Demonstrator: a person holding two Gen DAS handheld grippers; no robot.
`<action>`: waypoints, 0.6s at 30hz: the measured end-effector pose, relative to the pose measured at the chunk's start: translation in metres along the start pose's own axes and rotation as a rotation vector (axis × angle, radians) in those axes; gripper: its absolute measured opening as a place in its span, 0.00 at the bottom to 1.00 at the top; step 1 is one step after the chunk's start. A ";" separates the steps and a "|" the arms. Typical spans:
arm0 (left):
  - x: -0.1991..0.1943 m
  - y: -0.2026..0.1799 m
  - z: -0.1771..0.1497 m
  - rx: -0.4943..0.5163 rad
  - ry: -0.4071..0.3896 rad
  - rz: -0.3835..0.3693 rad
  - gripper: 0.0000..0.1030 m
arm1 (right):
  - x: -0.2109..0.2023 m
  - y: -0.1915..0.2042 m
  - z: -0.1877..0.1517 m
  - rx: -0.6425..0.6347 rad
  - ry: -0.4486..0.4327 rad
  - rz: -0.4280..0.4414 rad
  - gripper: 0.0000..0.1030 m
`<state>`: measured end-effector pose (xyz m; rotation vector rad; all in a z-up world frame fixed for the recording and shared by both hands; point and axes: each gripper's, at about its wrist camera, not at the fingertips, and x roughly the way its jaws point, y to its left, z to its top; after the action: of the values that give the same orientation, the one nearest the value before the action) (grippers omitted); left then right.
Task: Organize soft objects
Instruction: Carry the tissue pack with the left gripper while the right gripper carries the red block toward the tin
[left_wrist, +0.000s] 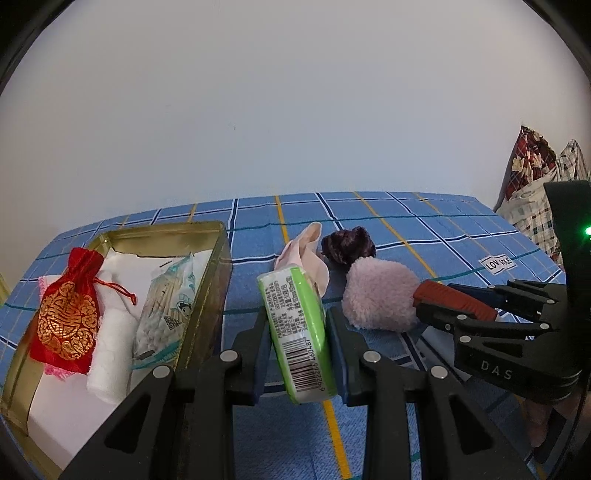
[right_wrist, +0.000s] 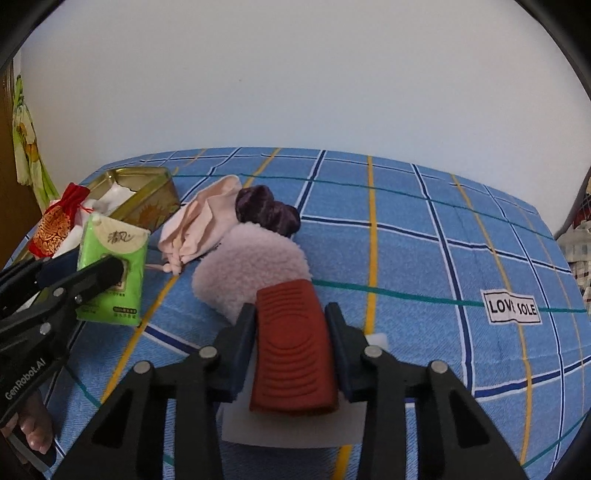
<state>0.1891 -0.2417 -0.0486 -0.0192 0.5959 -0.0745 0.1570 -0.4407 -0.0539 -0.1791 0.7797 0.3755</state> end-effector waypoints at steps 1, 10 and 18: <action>-0.001 -0.001 0.000 0.003 -0.007 0.002 0.31 | -0.001 0.000 0.000 0.001 -0.006 0.000 0.36; -0.008 -0.003 -0.001 0.020 -0.045 0.007 0.31 | -0.015 0.001 0.001 -0.001 -0.091 -0.032 0.34; -0.014 -0.004 -0.002 0.021 -0.074 0.011 0.31 | -0.028 0.001 -0.001 0.003 -0.181 -0.050 0.34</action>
<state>0.1758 -0.2447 -0.0423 0.0018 0.5215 -0.0688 0.1380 -0.4470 -0.0343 -0.1595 0.5967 0.3383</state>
